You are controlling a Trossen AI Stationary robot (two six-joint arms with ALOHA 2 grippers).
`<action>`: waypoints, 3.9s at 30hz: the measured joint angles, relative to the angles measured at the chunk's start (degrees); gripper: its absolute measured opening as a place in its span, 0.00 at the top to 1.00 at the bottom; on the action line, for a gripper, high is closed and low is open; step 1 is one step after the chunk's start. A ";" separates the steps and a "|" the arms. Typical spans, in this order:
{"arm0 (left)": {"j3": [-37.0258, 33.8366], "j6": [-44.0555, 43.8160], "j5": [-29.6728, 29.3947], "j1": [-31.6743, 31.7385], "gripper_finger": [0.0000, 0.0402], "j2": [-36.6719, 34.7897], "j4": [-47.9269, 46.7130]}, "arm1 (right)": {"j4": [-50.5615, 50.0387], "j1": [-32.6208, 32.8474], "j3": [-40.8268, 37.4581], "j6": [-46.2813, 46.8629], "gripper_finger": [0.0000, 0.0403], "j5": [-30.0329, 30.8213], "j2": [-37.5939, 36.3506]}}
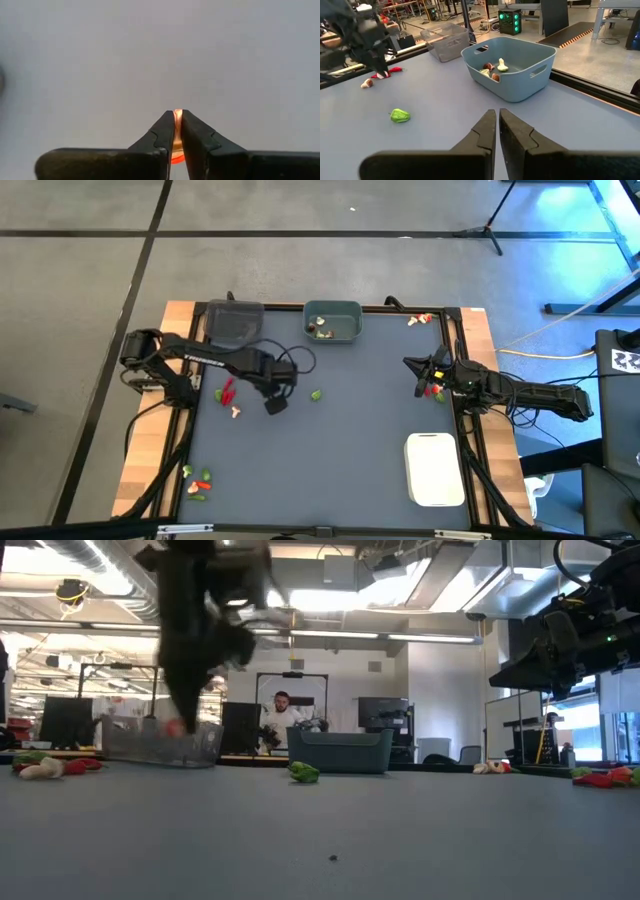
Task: Sort produce into baskets
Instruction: Put the red mushroom into the blue bin, then put the green chili pepper into the black bin
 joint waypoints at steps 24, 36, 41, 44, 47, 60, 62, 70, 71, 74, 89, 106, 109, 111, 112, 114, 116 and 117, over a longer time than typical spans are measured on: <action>4.96 11.16 0.04 10.60 0.92 0.73 42.51 | 0.00 0.00 0.00 0.00 0.94 0.00 0.02; 4.99 11.41 0.09 15.05 0.92 7.00 59.19 | 0.06 0.00 0.00 0.00 0.94 0.00 0.02; 4.97 10.85 0.07 17.21 0.92 9.95 63.53 | 0.00 0.00 0.00 -0.02 0.94 0.02 0.02; 4.92 10.80 0.00 18.51 0.92 11.92 66.68 | -0.80 0.00 0.00 -0.02 0.94 -0.01 0.02; 4.92 10.80 -0.14 19.90 0.92 14.01 68.43 | -2.33 0.00 0.00 -0.04 0.94 -0.02 0.04; 4.92 8.13 -0.35 24.40 0.88 21.84 68.82 | -4.02 0.00 0.11 -0.02 0.94 -0.02 0.04; 4.89 6.55 -0.35 24.65 0.83 22.30 68.51 | -4.04 0.00 0.11 -0.02 0.94 -0.02 0.04; 4.88 9.18 0.36 24.69 0.60 19.61 67.44 | -4.13 0.00 0.11 -0.02 0.94 -0.02 0.04; 4.88 9.42 0.49 24.55 0.58 18.75 67.21 | -4.13 0.00 0.11 -0.02 0.94 -0.02 0.04; 4.88 9.59 0.50 23.82 0.55 16.09 64.28 | -4.14 0.00 0.11 -0.02 0.94 -0.02 0.04; 4.90 9.57 0.63 12.29 0.54 5.51 43.70 | -3.93 0.02 0.04 0.33 0.94 -1.49 0.04; 4.90 4.84 0.23 -0.85 0.54 6.83 35.65 | -3.88 0.02 0.02 0.45 0.94 -1.53 0.04; 4.90 4.86 -1.11 -1.84 0.54 8.18 35.61 | -3.89 0.02 0.02 0.44 0.94 -1.53 0.04; 4.90 4.95 -2.14 -2.22 0.54 9.39 35.21 | -3.91 0.02 0.02 0.44 0.94 -1.53 0.02; 4.90 4.92 -2.56 -2.37 0.54 9.99 35.16 | -3.91 0.02 0.02 0.44 0.94 -1.55 0.04; 4.90 4.88 -2.87 -2.40 0.54 11.15 35.28 | -3.91 0.02 0.00 0.44 0.94 -1.54 0.02; 4.90 4.86 -2.99 -2.40 0.54 12.53 35.30 | -3.91 0.02 0.00 0.44 0.94 -1.55 0.02; 4.90 4.80 -2.99 -2.40 0.54 13.24 35.13 | -3.91 0.00 0.00 0.44 0.94 -1.55 0.02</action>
